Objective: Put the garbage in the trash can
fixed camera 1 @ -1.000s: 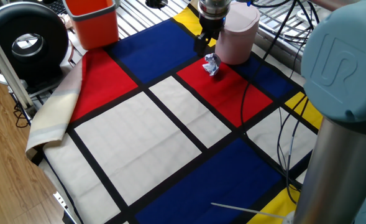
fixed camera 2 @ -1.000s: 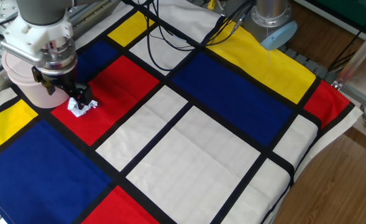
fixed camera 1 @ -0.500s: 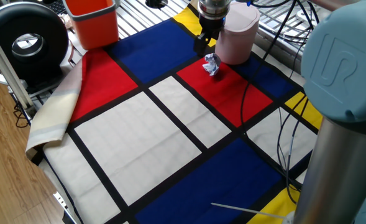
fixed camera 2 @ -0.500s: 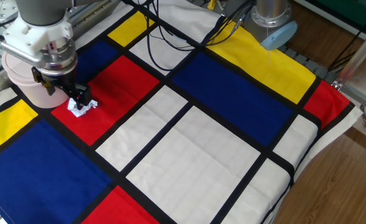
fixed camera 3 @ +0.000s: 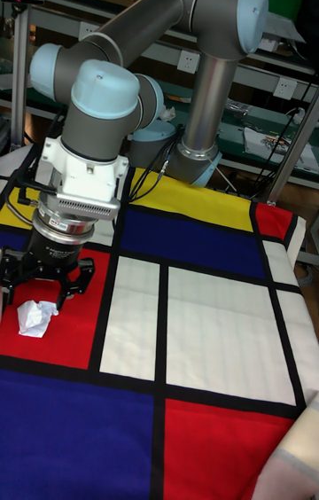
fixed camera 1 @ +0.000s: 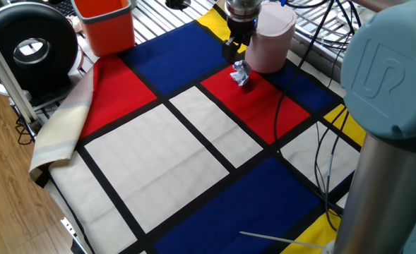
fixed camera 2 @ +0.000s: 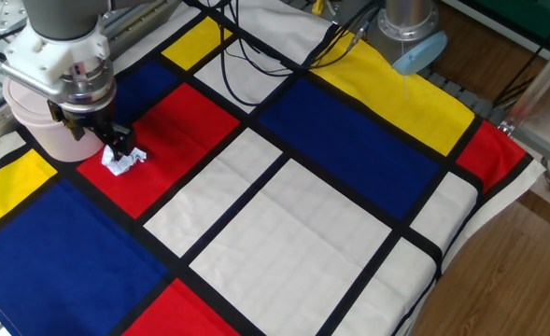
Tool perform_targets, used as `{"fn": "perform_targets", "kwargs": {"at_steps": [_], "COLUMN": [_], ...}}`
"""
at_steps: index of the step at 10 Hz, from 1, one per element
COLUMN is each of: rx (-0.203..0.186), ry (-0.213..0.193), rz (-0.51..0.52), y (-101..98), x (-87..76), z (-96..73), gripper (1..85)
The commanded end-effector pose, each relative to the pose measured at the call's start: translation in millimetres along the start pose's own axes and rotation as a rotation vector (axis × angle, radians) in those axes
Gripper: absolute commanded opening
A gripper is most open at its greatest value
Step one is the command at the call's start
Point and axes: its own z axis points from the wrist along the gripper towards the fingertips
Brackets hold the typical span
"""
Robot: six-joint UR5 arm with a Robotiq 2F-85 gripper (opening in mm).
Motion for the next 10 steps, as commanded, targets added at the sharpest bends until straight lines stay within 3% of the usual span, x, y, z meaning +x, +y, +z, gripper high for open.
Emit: {"fn": "perform_targets", "kwargs": {"at_steps": [1,7,10], "rx": [0.003,0.037,0.038], "ry": [0.007,0.028,0.058], "rz": [0.032,0.026,0.029], "y": [-2.0,-11.0,-10.9], "x": [2.1,7.8,15.5], "z": [-0.9,-1.2,-1.6], "gripper": [67.0,63.7,62.3]}}
